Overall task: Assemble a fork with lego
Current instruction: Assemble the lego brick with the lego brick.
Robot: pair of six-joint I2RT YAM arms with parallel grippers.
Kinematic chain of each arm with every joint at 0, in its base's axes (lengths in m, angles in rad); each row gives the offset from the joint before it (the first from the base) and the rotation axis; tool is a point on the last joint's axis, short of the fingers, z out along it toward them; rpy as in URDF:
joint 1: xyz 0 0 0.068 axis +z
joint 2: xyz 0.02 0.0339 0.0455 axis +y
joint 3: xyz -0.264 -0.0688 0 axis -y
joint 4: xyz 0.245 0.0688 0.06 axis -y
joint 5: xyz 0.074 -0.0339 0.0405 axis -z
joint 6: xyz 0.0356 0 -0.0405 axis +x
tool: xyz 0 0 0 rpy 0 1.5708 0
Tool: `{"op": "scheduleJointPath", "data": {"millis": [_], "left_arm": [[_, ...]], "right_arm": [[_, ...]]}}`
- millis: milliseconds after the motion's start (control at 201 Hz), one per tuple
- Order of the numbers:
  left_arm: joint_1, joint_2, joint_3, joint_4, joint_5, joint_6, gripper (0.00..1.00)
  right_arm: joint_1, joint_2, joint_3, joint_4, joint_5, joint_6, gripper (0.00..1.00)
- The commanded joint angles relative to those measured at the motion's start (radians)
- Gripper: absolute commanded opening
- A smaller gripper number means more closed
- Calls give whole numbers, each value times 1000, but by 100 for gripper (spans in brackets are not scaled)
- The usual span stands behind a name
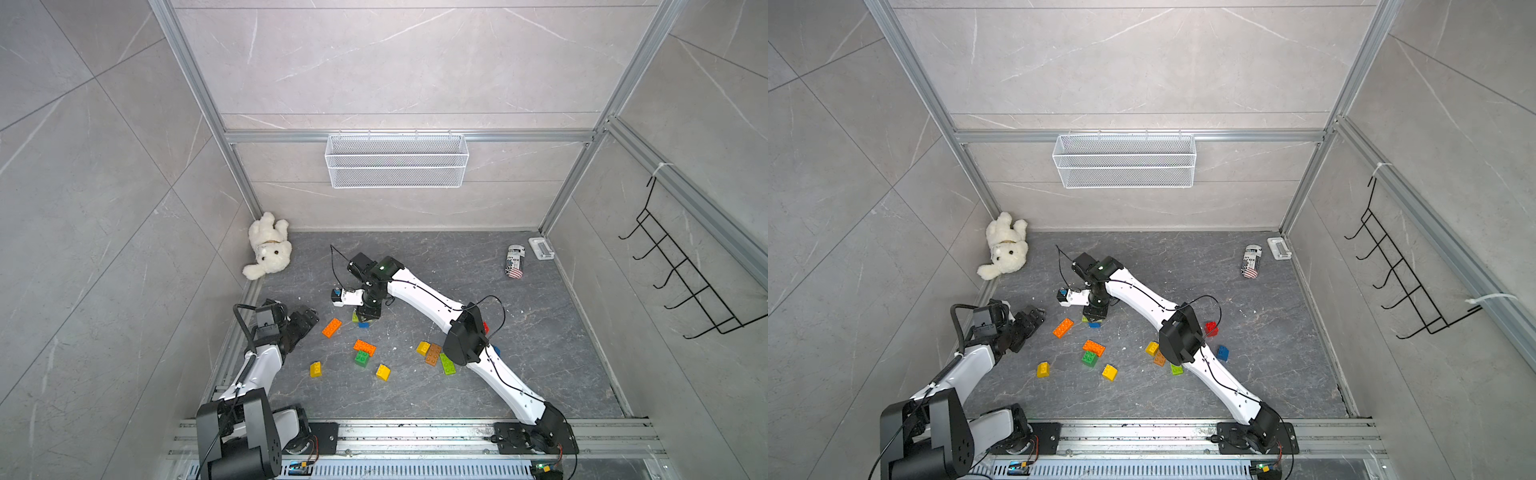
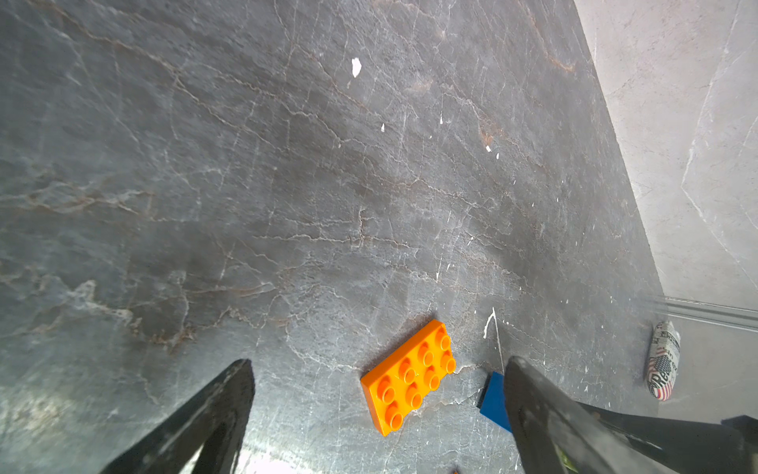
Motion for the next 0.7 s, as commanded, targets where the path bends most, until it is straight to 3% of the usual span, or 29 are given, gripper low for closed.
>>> {"op": "scheduleJointPath", "data": {"millis": [0,468,692], "left_arm": [[5,-2,18,18,23,-1,97],[5,-3,22,24,39,-4,97],[5,-30,25,5,45,-7,98]], "right_arm": [[2,29,-19,4,-7,-14,26],[-3,-88,-96,71,-64,-4,54],[-5,-308,-417,284,-14,70,58]]}}
